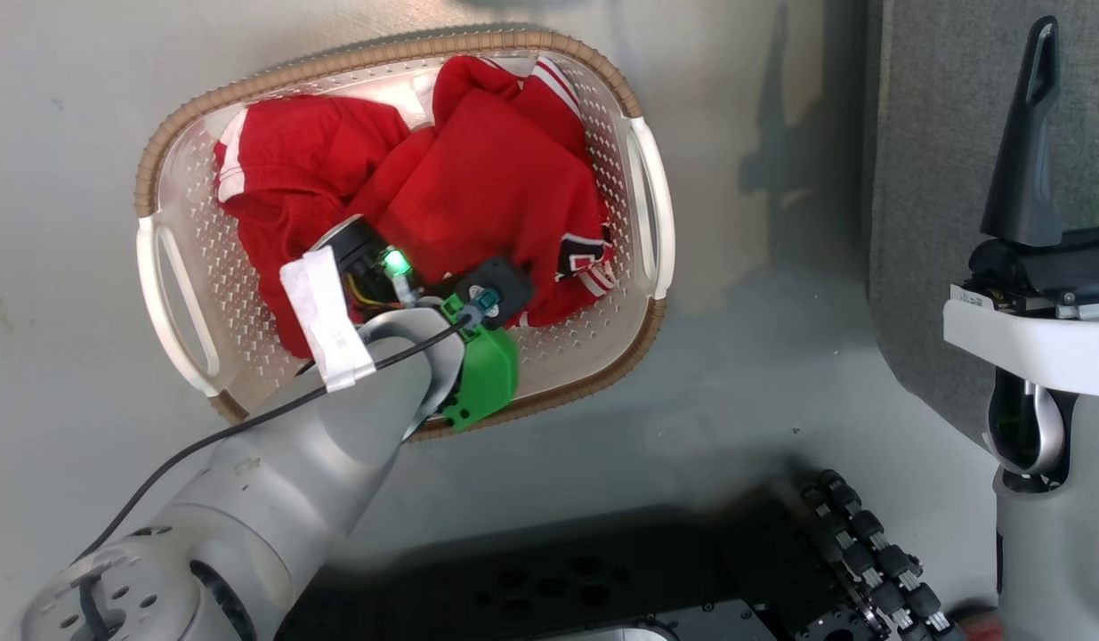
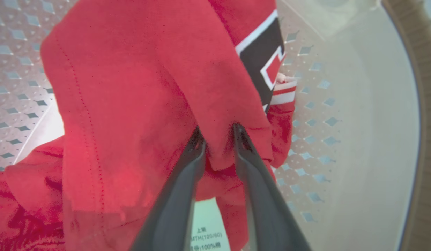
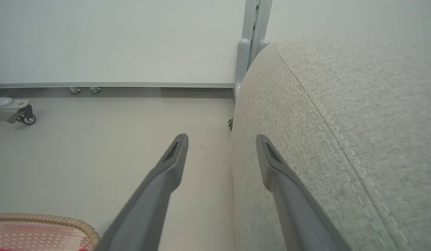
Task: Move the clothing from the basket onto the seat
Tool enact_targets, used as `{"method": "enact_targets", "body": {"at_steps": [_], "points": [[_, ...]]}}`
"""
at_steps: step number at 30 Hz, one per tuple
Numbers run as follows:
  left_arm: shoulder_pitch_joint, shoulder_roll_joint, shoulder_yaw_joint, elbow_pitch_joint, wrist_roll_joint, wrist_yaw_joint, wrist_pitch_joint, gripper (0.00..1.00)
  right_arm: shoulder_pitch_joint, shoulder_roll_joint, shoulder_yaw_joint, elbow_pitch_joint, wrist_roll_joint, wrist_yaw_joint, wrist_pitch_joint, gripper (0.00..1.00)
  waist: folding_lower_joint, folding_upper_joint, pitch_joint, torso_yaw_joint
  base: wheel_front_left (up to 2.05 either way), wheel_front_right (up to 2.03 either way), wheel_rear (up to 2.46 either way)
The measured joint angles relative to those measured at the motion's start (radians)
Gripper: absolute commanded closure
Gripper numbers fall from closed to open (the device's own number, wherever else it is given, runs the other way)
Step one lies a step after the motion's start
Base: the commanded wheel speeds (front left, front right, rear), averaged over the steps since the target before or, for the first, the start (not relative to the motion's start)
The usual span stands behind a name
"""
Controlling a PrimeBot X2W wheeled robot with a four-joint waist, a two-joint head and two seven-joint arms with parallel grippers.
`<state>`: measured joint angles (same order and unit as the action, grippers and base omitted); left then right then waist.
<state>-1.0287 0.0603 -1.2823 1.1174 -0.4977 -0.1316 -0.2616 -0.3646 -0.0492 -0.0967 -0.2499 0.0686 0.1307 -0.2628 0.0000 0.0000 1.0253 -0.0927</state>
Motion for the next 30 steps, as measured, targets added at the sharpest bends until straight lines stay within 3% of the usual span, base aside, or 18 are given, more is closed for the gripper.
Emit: {"method": "enact_targets", "body": {"at_steps": [4,15,30], "points": [[-0.001,0.002,0.032,-0.07,-0.013,0.0,-0.001,1.0,0.0,0.0,0.0,0.005,-0.006,0.0,0.0,0.0,0.0,0.0,-0.017,0.005,0.0,0.0,0.0],[0.157,0.056,0.269,-0.269,-0.051,0.0,-0.002,1.0,0.005,0.0,0.044,0.06,-0.021,0.0,0.0,0.0,0.0,0.0,-0.16,0.014,0.0,0.0,0.0],[0.548,0.072,0.658,-0.545,0.13,0.009,-0.002,1.0,0.156,0.0,0.108,0.166,-0.002,0.0,0.0,0.0,-0.0001,0.0,-0.494,0.05,0.0,0.0,0.0]]}}
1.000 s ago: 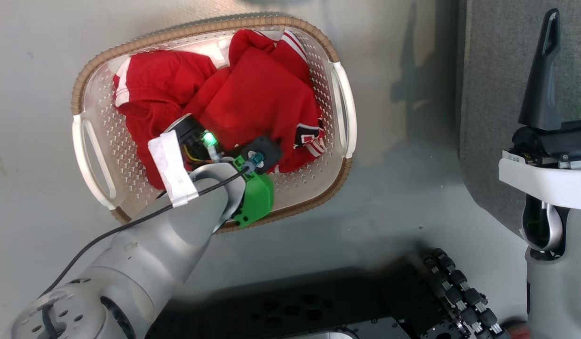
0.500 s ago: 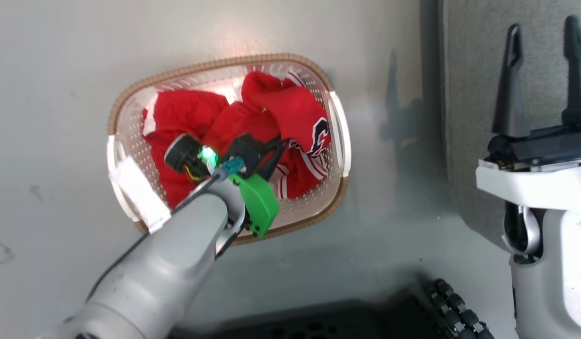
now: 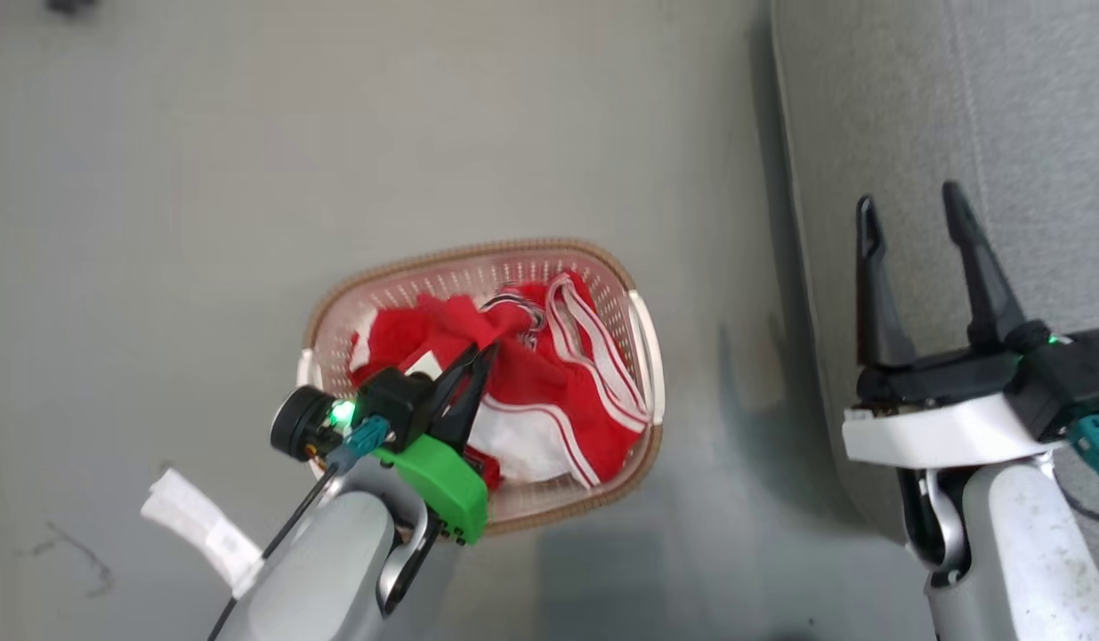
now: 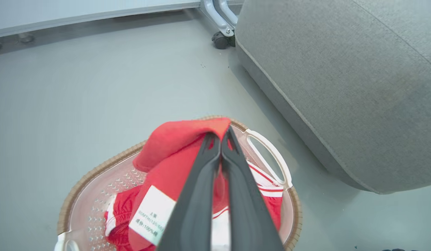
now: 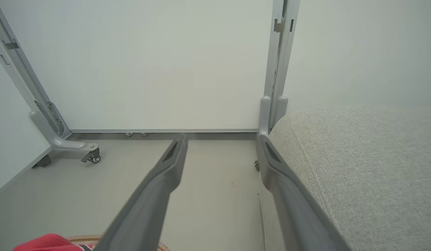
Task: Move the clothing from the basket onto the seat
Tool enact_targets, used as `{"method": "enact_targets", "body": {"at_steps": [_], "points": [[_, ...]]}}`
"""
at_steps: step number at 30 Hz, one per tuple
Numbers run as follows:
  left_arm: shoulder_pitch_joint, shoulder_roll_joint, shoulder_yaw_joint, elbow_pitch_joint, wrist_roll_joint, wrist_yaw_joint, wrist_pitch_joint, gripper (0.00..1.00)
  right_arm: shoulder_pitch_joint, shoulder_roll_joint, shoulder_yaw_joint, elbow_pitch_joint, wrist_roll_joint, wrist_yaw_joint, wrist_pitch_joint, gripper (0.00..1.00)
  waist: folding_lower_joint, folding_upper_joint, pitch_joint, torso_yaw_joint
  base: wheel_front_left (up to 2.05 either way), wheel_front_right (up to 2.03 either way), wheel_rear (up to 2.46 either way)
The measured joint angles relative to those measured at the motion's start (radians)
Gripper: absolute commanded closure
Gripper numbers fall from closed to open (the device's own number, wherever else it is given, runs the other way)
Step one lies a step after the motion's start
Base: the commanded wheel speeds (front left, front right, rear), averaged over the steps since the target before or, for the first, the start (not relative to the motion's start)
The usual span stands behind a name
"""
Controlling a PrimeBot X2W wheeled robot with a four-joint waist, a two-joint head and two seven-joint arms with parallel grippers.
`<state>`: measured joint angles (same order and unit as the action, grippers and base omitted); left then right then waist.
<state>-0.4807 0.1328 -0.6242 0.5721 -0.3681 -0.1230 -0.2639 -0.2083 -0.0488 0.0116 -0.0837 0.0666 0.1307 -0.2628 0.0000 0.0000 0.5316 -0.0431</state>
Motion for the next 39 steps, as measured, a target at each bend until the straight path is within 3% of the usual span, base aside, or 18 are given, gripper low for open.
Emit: {"method": "enact_targets", "body": {"at_steps": [9,19,28,39], "points": [[0.16,-0.025,0.169,-0.17,0.091,0.003,0.0,1.0,0.103,0.0,0.036,0.062,0.002,0.0,0.0,0.0,0.0,0.0,-0.204,0.017,0.0,0.0,0.0],[0.249,-0.037,0.246,-0.339,0.154,-0.001,0.0,1.0,0.195,0.0,0.102,0.097,0.021,0.0,0.0,0.0,-0.0001,0.0,-0.411,0.016,0.0,0.0,0.0],[0.231,-0.049,0.232,-0.395,0.132,-0.005,0.0,1.0,0.248,0.0,0.174,0.105,0.028,0.0,0.0,0.0,-0.0001,0.0,-0.529,0.002,0.0,0.0,0.0],[0.108,-0.059,0.13,-0.414,0.071,-0.006,0.009,1.0,0.211,-0.008,0.357,0.152,0.107,0.0,0.0,0.0,-0.0001,0.0,-0.551,-0.011,0.0,0.0,0.0]]}}
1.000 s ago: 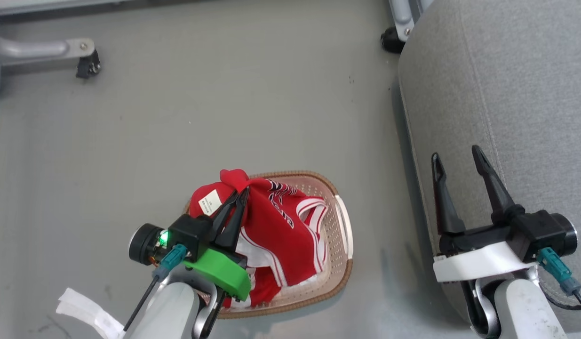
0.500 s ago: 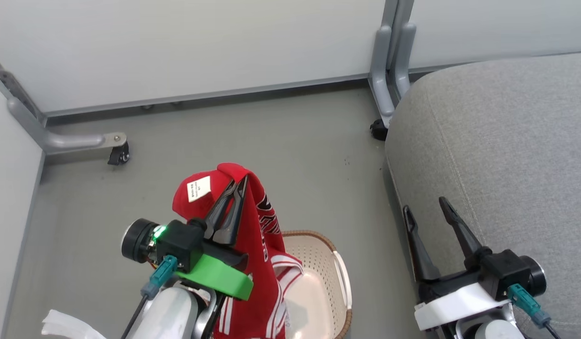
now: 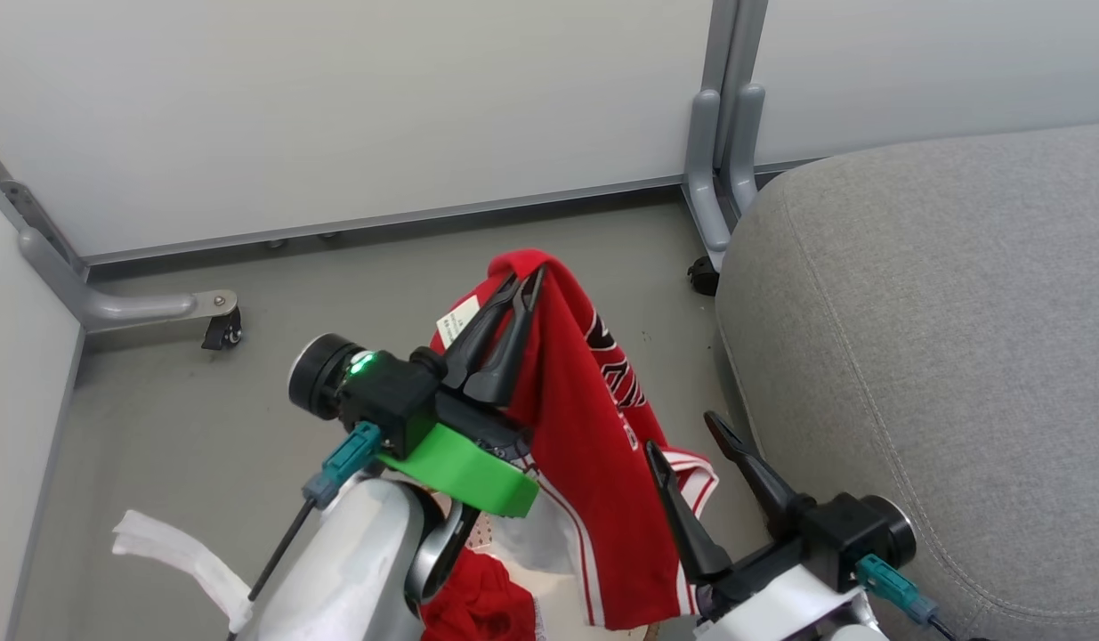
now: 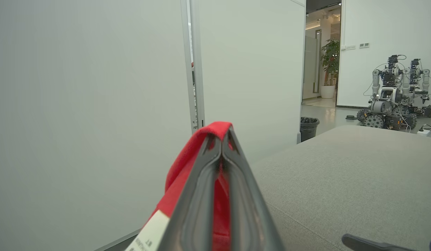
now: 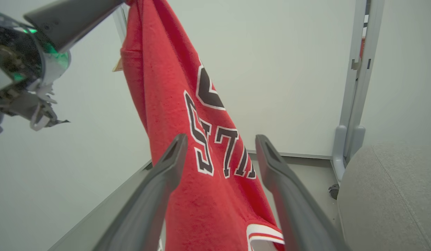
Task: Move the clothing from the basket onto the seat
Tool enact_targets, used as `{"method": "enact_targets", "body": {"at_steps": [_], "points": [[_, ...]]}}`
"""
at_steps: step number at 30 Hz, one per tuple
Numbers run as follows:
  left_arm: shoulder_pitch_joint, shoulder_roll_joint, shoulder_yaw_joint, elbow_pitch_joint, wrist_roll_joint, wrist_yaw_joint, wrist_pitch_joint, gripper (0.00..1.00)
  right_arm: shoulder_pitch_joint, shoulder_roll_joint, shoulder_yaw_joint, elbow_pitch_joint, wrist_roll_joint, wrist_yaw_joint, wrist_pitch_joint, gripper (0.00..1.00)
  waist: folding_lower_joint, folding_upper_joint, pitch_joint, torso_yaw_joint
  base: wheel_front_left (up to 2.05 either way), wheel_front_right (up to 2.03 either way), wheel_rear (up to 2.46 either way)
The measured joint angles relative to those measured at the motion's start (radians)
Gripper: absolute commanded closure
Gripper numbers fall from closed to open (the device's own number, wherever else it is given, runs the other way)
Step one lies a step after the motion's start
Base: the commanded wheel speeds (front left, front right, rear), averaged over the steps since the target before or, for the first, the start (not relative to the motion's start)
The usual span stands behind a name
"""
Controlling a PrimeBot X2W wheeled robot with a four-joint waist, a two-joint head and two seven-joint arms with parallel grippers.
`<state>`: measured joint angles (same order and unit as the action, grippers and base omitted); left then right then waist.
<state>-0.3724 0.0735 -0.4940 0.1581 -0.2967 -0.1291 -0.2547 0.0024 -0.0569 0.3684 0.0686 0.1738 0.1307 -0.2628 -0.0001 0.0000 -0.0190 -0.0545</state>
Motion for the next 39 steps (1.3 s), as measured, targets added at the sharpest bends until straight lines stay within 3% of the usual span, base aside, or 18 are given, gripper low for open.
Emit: {"method": "enact_targets", "body": {"at_steps": [8,17,18,19,20,36,37,38,39], "points": [[-0.07,-0.019,-0.095,-0.047,-0.019,0.007,0.049,1.0,-0.093,0.005,0.045,0.082,0.009,0.0,0.0,0.0,0.0,0.0,-0.001,-0.004,0.0,0.0,0.0],[-0.126,-0.023,-0.179,-0.031,-0.064,0.033,0.135,1.0,-0.148,0.006,0.021,0.125,0.027,0.0,0.0,0.0,0.0,0.0,0.011,0.008,0.0,0.0,0.0],[-0.127,-0.023,-0.183,-0.023,-0.072,0.034,0.148,1.0,-0.149,0.007,0.023,0.135,0.027,0.0,0.0,0.11,0.0,0.0,0.014,0.011,0.0,0.0,0.0],[-0.127,-0.023,-0.186,-0.016,-0.08,0.034,0.163,1.0,-0.149,0.007,0.026,0.143,0.03,0.0,0.0,0.69,0.0,0.0,0.016,0.013,0.0,0.0,0.0],[-0.126,-0.023,-0.187,-0.007,-0.089,0.035,0.177,1.0,-0.149,0.007,0.03,0.15,0.037,0.0,0.0,1.0,0.0,0.0,0.019,0.015,0.0,0.0,0.0],[-0.116,0.016,-0.197,0.034,-0.147,0.032,0.263,1.0,-0.127,0.007,-0.006,0.161,0.032,0.0,0.0,1.0,0.0,0.0,0.042,0.021,0.0,0.0,0.0],[-0.115,0.018,-0.196,0.035,-0.148,0.034,0.264,0.53,-0.127,0.007,-0.011,0.156,0.028,0.0,0.0,1.0,0.0001,0.0,0.042,0.02,0.0,0.0,0.0],[-0.115,0.021,-0.196,0.036,-0.148,0.037,0.269,0.2,-0.126,0.007,-0.014,0.153,0.026,0.0,0.0,1.0,0.0,0.0,0.042,0.019,0.0,0.0,0.0],[-0.114,0.023,-0.196,0.038,-0.148,0.042,0.275,0.0,-0.125,0.007,-0.02,0.149,0.026,0.0,0.0,1.0,0.0,0.0,0.041,0.019,0.0,0.0,0.0]]}}
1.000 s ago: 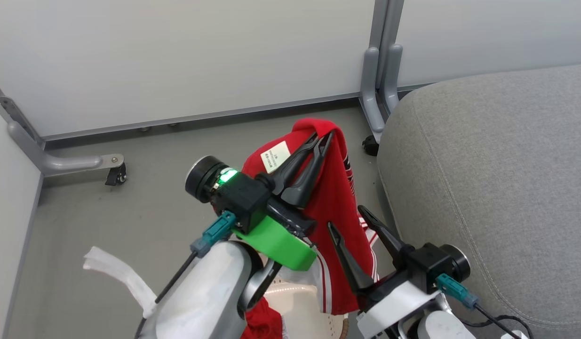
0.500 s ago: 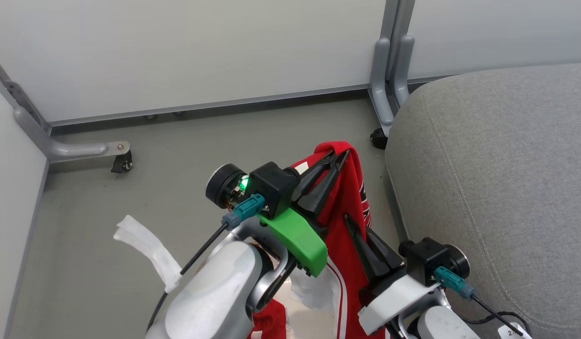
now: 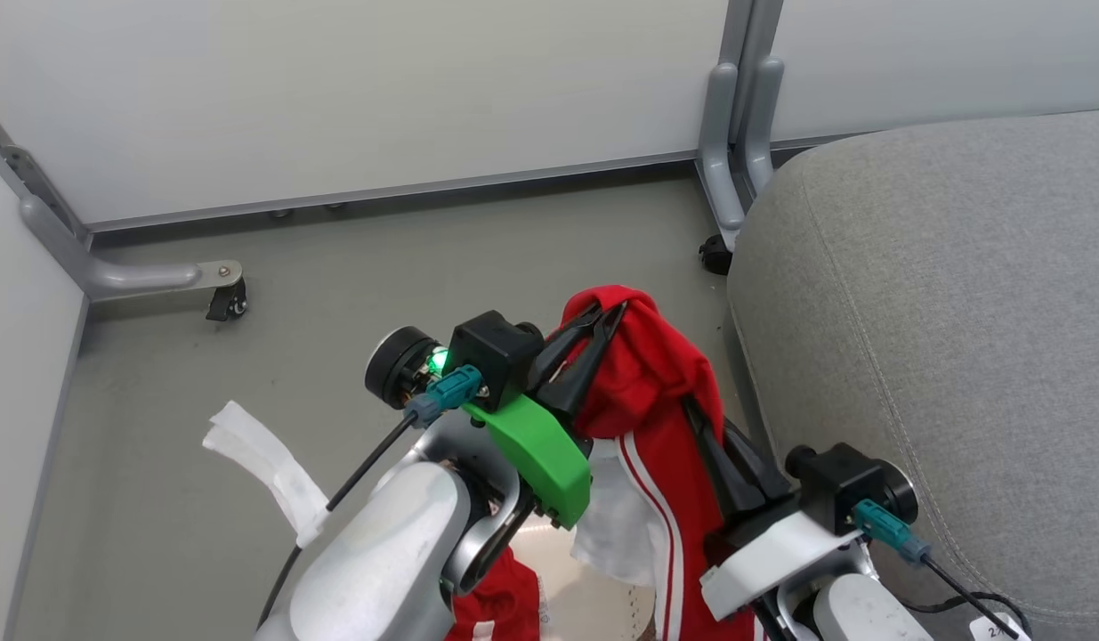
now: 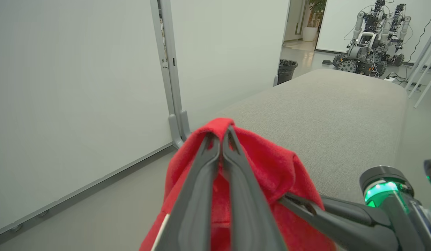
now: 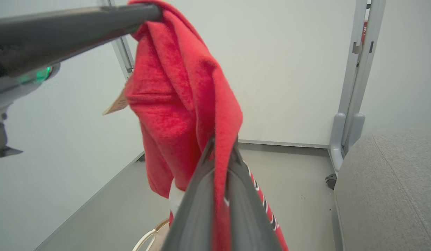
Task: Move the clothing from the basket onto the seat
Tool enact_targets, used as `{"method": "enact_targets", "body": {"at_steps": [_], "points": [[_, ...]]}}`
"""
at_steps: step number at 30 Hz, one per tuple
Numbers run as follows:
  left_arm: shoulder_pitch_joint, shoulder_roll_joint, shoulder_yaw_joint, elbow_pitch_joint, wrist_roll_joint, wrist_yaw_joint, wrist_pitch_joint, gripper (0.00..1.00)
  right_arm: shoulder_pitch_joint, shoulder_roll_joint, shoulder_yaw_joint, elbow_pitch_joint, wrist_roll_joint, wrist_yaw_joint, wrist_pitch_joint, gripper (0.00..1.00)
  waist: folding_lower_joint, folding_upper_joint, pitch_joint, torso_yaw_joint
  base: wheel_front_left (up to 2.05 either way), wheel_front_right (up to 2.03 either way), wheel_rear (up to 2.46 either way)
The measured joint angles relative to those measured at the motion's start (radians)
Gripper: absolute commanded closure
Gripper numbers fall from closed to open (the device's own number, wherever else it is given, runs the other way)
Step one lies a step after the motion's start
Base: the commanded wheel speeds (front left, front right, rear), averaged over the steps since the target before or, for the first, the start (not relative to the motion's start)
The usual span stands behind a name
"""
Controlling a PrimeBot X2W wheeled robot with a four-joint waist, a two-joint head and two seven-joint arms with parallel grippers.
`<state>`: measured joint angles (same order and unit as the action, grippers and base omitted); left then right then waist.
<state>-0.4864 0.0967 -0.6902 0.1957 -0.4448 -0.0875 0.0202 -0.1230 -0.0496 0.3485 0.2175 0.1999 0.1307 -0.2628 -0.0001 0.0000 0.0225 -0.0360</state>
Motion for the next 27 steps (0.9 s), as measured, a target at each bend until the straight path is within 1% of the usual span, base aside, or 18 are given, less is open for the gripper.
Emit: {"method": "enact_targets", "body": {"at_steps": [4,19,23,27], "points": [[0.005,0.008,0.004,0.001,-0.002,0.013,0.004,0.0,0.005,0.0,-0.023,-0.007,-0.002,0.0,0.0,1.0,0.0,0.0001,-0.001,0.0,0.0,0.0,0.0],[0.031,0.024,0.008,0.002,-0.027,0.026,0.002,0.0,0.011,0.0,-0.069,-0.025,0.0,0.0,0.0,1.0,0.0,0.0,0.0,0.003,0.0,0.0,0.0],[0.034,0.03,0.007,0.0,-0.028,0.031,0.0,0.0,0.009,0.0,-0.091,-0.034,-0.002,0.0,0.0,1.0,0.0,0.0,0.008,-0.004,0.0,0.0,0.0],[0.034,0.038,0.007,-0.003,-0.028,0.035,-0.007,0.0,-0.003,0.0,-0.122,-0.061,-0.011,0.0,0.0,1.0,0.0,0.0001,0.019,-0.025,0.0,0.0,0.0]]}}
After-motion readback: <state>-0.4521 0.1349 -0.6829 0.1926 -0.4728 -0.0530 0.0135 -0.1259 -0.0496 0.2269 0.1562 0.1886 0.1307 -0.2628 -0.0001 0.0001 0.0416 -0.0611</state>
